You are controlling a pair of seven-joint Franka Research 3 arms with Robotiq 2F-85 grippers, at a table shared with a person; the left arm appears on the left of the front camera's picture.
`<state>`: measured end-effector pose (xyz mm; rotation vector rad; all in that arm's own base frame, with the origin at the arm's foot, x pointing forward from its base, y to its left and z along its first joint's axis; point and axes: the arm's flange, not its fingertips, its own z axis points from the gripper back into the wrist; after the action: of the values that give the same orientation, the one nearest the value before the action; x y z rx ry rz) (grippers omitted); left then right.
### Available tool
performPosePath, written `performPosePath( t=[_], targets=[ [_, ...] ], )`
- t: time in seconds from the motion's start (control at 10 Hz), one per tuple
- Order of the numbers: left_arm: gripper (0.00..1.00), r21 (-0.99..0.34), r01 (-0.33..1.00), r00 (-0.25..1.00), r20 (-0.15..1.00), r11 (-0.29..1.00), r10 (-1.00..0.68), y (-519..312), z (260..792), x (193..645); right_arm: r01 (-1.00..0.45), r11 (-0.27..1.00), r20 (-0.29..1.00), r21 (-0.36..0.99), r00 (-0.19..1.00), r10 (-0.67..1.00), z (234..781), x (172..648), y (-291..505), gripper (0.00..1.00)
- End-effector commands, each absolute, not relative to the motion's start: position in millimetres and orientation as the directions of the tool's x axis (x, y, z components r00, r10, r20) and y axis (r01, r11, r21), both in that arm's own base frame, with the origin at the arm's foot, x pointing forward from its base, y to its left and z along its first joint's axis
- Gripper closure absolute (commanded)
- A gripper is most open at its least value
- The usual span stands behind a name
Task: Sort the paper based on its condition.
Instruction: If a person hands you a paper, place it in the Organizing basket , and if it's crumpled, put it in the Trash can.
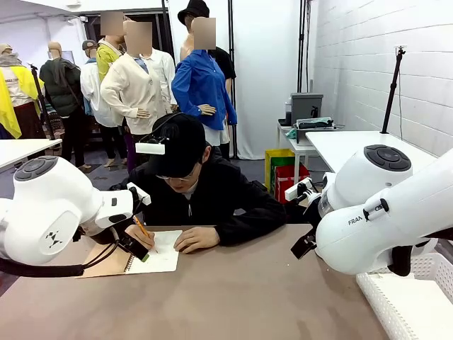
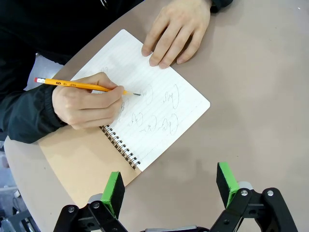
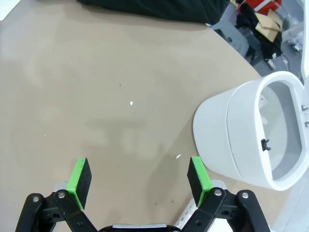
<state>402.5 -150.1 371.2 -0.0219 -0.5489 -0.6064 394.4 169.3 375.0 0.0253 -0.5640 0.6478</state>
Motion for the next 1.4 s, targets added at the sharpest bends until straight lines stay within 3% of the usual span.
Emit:
performPosePath(
  t=[0.0, 1.1, 1.3],
  targets=[
    [0.00, 0.138, 0.547, 0.684, 0.496, 0.826, -0.535, -150.1, 371.3, 402.6, -0.578, 0.803, 0.505, -0.149, 0.653, 0.564, 374.9, 394.5, 169.2, 0.00],
    [0.00, 0.138, 0.547, 0.684, 0.496, 0.826, -0.535, -150.1, 371.2, 402.5, -0.578, 0.803, 0.505, -0.149, 0.653, 0.564, 375.0, 394.4, 169.3, 0.00],
    [0.00, 0.198, 0.552, 0.641, 0.520, 0.810, -0.564, -152.7, 376.9, 399.9, -0.593, 0.800, 0.479, -0.093, 0.677, 0.558, 378.4, 385.1, 169.2, 0.00]
  ],
)
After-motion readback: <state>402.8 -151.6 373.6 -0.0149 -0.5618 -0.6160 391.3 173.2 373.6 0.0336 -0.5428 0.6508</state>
